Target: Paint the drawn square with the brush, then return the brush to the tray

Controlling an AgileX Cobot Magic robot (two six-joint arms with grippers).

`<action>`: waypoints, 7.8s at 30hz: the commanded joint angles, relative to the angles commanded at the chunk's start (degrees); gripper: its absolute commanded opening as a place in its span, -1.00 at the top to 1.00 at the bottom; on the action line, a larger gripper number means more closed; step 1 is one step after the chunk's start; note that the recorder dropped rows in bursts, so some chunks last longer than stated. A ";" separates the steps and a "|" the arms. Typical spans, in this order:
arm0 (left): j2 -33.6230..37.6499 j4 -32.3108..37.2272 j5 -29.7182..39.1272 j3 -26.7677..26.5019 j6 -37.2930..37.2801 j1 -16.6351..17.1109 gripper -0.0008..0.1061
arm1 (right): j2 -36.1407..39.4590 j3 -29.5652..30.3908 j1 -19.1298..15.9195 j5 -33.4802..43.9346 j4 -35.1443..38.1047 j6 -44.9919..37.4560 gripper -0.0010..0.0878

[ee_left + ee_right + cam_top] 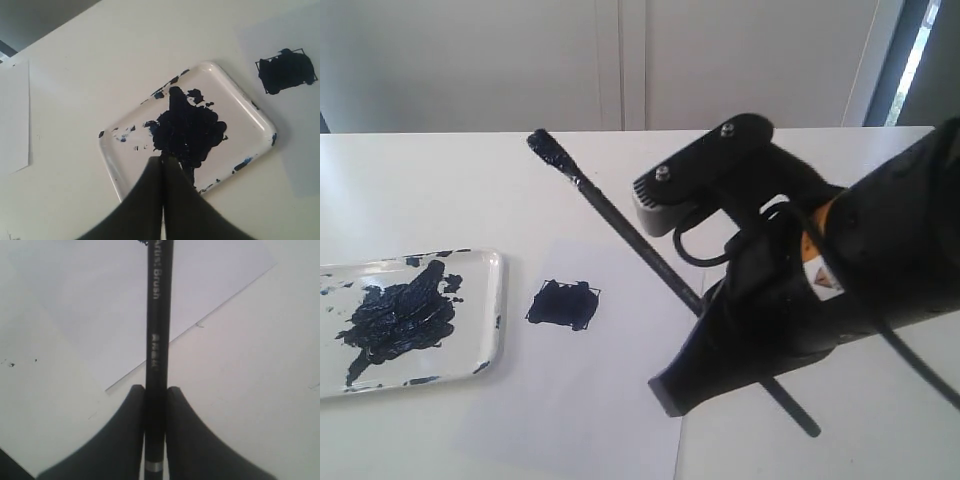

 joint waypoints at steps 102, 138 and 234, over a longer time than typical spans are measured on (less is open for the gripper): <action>-15.63 13.00 -19.57 23.95 -15.58 0.00 0.99 | -0.84 -21.32 3.41 -22.14 -16.12 -10.37 0.37; -20.26 13.00 -23.03 23.95 -15.58 15.02 0.99 | -24.50 -21.22 -25.72 -21.45 -15.87 -10.26 0.37; -35.67 -16.91 -46.43 48.07 -14.76 44.09 0.99 | -63.98 51.13 -47.41 -37.63 5.13 -10.26 0.37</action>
